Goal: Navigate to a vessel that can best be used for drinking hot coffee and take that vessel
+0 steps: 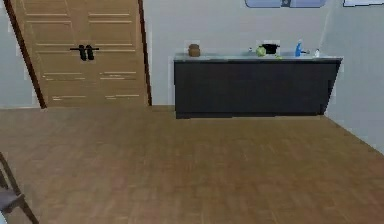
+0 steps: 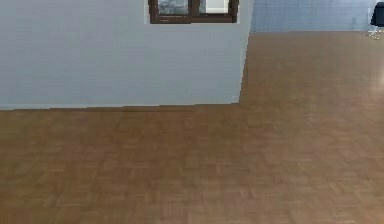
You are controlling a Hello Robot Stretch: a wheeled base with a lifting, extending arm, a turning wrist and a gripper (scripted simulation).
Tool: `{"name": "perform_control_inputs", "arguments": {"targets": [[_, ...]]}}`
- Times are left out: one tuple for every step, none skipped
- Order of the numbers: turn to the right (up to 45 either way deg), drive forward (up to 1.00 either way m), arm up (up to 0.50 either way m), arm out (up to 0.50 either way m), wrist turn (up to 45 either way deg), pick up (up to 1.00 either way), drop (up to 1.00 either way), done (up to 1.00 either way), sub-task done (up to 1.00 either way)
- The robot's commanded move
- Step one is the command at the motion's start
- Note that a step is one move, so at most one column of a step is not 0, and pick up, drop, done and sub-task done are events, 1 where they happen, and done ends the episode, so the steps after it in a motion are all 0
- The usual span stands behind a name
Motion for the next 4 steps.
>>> {"name": "perform_control_inputs", "arguments": {"targets": [[0.0, 0.80, 0.00, 0.00, 0.0, 0.00, 0.00, 0.00, 0.00], [-12.0, 0.00, 0.00, 0.00, 0.0, 0.00, 0.00, 0.00, 0.00], [0.0, 1.00, 0.00, 0.00, 0.0, 0.00, 0.00, 0.00, 0.00], [0.0, 0.80, 0.00, 0.00, 0.0, 0.00, 0.00, 0.00, 0.00]]}}
